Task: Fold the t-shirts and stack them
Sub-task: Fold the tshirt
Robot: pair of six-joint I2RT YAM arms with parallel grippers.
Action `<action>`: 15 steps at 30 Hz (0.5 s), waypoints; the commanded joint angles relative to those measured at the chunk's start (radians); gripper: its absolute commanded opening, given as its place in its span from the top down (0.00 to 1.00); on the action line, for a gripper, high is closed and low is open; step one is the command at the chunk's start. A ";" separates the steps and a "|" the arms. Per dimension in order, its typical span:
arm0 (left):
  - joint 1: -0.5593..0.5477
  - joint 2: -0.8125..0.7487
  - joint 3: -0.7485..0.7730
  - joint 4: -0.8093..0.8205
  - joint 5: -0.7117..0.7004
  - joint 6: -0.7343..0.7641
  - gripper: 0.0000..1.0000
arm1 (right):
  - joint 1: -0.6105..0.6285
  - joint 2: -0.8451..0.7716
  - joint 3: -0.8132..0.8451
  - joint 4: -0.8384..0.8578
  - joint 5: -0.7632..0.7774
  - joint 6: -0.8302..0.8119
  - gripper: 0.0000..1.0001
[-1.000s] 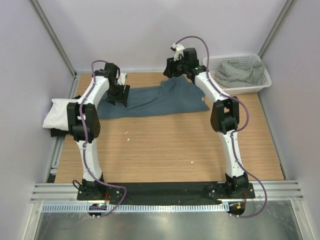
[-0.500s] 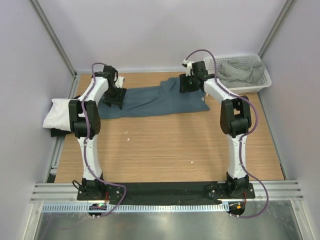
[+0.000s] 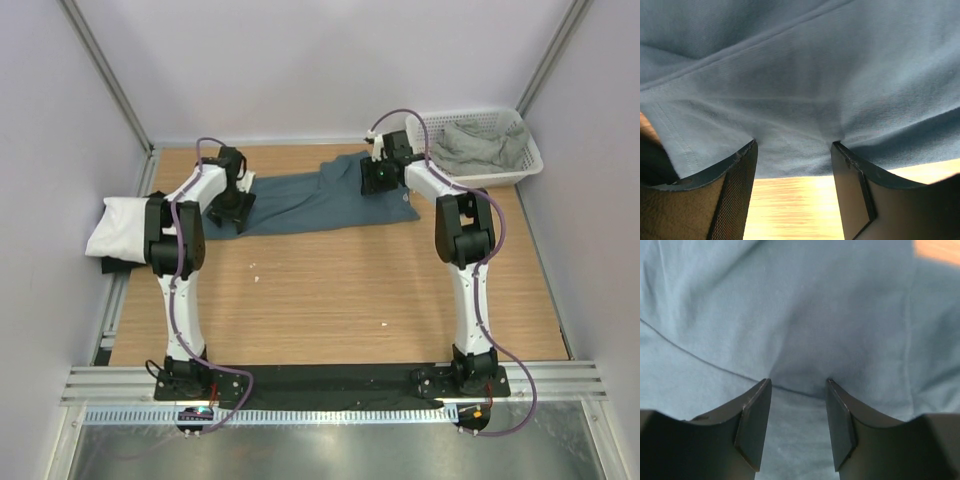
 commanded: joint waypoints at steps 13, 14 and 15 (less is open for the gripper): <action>-0.080 -0.129 -0.239 0.019 -0.057 0.010 0.39 | 0.005 0.182 0.258 0.001 0.017 0.002 0.45; -0.086 -0.157 -0.263 0.023 -0.060 0.024 0.39 | 0.003 0.191 0.295 0.007 0.019 0.004 0.44; -0.091 -0.171 -0.286 0.025 -0.061 0.030 0.39 | 0.006 0.201 0.310 0.013 0.028 0.001 0.44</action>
